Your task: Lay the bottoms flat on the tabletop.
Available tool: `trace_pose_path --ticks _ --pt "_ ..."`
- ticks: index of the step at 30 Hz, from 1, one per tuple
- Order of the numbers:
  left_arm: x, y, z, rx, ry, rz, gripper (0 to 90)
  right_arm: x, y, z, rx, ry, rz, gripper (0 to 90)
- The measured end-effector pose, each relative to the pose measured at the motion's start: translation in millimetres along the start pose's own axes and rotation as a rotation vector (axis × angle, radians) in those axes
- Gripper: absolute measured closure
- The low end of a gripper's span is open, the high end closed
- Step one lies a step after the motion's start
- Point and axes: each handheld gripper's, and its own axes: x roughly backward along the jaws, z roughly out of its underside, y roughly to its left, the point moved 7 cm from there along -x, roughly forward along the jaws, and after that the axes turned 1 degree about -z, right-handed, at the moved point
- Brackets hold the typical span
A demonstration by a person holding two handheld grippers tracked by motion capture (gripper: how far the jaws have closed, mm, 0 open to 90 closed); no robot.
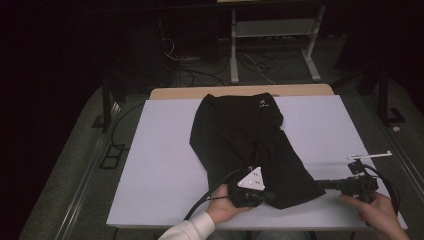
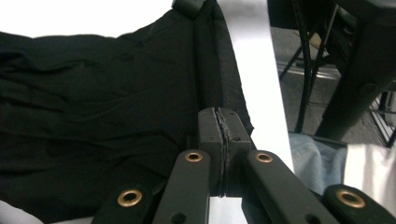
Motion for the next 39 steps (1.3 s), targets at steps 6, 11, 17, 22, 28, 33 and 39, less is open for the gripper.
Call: trace_pose_path --ticks 6,11,17,22,28,33,39 --pt "-2.1 -11.1 3.4 0.001 0.013 0.052 88.6 1.9 4.9 14.4 0.019 0.032 -0.003 88.0" --pt "-3.0 -20.2 4.1 0.006 0.015 0.083 88.6 0.9 6.5 18.8 0.028 0.052 0.001 87.9" --pt "-9.3 -27.2 6.1 -0.002 0.039 0.110 88.6 2.6 5.8 23.2 0.030 0.066 0.017 88.0" --pt "-15.3 -31.0 9.7 -0.009 0.067 0.130 88.6 5.9 3.7 28.3 0.023 0.072 0.024 87.9" --pt "-19.8 -35.4 10.8 -0.010 0.081 0.154 88.6 7.1 1.6 31.3 0.014 0.085 0.026 88.0" --pt "-21.8 -37.7 12.0 0.002 0.097 0.171 88.5 6.0 2.3 33.0 0.006 0.102 0.025 88.0" --pt "-23.6 -39.5 13.4 0.010 0.112 0.192 88.4 3.7 1.1 37.2 -0.011 0.141 0.032 87.9"
